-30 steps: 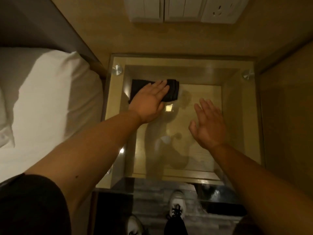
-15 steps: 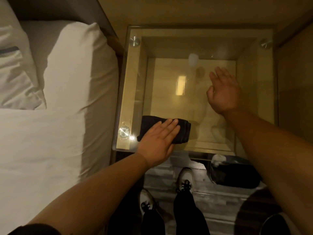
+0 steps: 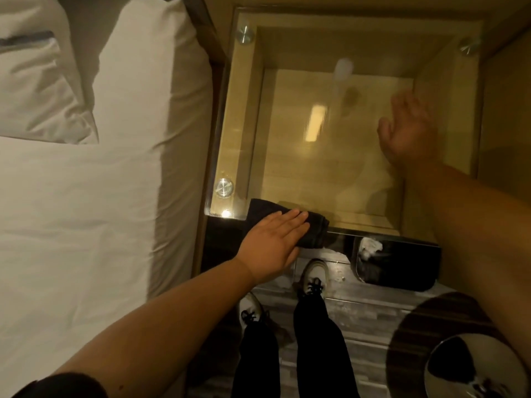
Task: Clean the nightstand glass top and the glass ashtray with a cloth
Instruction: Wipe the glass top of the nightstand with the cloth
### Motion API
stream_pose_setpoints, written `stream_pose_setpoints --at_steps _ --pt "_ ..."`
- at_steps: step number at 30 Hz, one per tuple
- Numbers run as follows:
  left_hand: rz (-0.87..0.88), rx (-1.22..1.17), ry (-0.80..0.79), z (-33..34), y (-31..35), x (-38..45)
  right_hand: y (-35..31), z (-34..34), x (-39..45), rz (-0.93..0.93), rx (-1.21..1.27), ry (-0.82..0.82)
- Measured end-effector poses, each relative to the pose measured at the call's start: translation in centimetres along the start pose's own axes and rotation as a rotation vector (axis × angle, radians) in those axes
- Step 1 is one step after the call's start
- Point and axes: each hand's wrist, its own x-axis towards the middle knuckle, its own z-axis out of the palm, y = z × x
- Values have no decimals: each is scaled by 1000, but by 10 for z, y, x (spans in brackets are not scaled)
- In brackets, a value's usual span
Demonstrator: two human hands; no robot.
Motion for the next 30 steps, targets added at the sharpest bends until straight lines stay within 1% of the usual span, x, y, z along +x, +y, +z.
stream_pose_setpoints --at_steps 2,4,7,9,11,12,13,14,17,18,20,22,24,25,27,28,30 --pt "-36 -97 -8 -7 2 -2 8 0 -5 50 -49 2" --pt "-119 -271 -37 -16 5 -2 9 2 -5 70 -52 -10" --pt "-384 -617 -32 -43 4 16 10 1 -4 94 -52 -12" --pt "-554 -776 44 -65 -5 48 10 1 -5 105 -58 -28" --pt "-680 -955 152 -91 -19 93 9 1 -5 128 -56 -45" --pt "-701 -1040 206 -105 -26 118 9 1 -4 139 -54 -50" --pt "-684 -1069 263 -118 -35 145 8 0 -4 148 -55 -55" --pt "-632 -1011 315 -131 -45 173 8 -1 -4 151 -59 -57" --pt "-444 -643 451 -165 -77 255 10 0 -2 142 -70 -54" --pt "-394 -521 462 -174 -86 281 9 2 -1 141 -73 -53" --pt "-295 -300 410 -180 -102 330 11 7 -1 142 -93 -45" --pt "-184 -74 236 -170 -111 368 12 11 -2 150 -108 -37" --pt "-84 76 31 -146 -111 388 13 14 -5 135 -107 -15" --pt "-48 130 -8 -132 -110 392 14 15 -6 131 -107 1" --pt "-20 201 33 -113 -108 393 14 13 -7 126 -107 20" --pt "-18 210 62 -110 -108 391 13 12 -6 122 -103 15" --pt "-14 201 71 -112 -110 385 9 10 -6 117 -89 -6"
